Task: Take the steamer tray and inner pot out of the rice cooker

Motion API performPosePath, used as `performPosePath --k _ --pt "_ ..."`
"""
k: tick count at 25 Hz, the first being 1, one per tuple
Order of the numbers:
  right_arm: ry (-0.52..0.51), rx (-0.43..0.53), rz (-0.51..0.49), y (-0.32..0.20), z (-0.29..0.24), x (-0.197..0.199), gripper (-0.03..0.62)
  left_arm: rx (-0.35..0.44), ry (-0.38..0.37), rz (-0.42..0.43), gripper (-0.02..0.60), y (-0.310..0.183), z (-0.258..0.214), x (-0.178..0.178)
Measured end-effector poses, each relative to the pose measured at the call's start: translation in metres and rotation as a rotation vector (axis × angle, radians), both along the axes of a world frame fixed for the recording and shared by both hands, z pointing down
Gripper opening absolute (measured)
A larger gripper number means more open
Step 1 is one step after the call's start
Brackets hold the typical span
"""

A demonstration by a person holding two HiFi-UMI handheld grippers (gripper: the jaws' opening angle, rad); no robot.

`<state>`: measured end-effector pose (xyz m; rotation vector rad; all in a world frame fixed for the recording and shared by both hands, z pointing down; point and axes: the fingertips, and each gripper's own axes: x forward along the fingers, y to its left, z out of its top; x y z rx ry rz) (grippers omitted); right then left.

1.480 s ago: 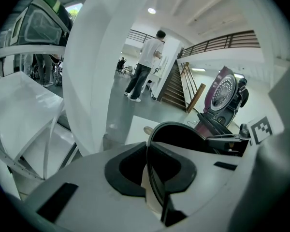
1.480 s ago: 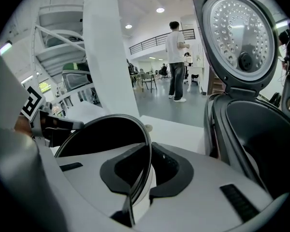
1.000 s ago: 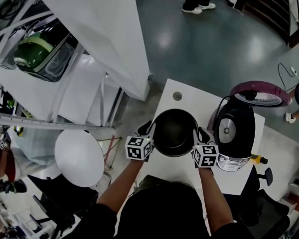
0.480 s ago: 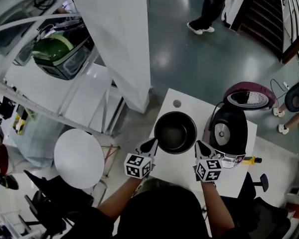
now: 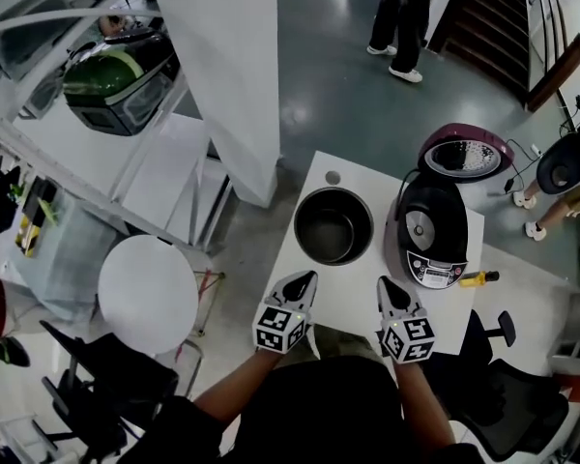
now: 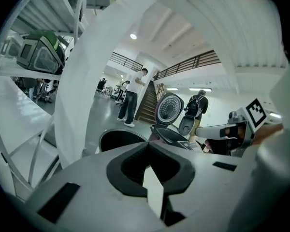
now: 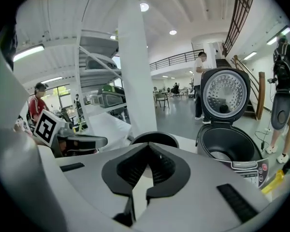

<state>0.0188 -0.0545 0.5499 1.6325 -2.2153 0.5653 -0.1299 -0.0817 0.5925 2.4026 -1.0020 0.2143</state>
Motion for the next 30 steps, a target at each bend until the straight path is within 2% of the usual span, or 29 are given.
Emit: performPosePath --k 9,14,18,23,26,30 --pt "-0.027 0.144 0.003 0.05 -0.038 0.013 0.0 0.031 0.046 -0.01 0.005 0.052 -0.027 0.014" --pt "0.0 0.287 0.058 0.091 -0.077 0.058 0.0 0.101 0.063 0.005 0.005 0.084 -0.056 0.052" --pt "0.018 0.296 0.112 0.145 -0.083 0.108 0.0 0.136 0.06 -0.003 0.005 0.12 -0.073 0.084" --pt "0.007 0.264 0.184 0.218 -0.062 0.17 0.0 0.183 0.012 0.024 0.005 0.185 -0.087 0.117" --pt "-0.01 0.265 0.207 0.26 -0.055 0.197 0.0 0.178 0.026 0.009 0.005 0.229 -0.097 0.128" --pt "-0.024 0.269 0.223 0.305 -0.05 0.225 0.0 0.202 -0.007 -0.045 0.005 0.27 -0.096 0.129"
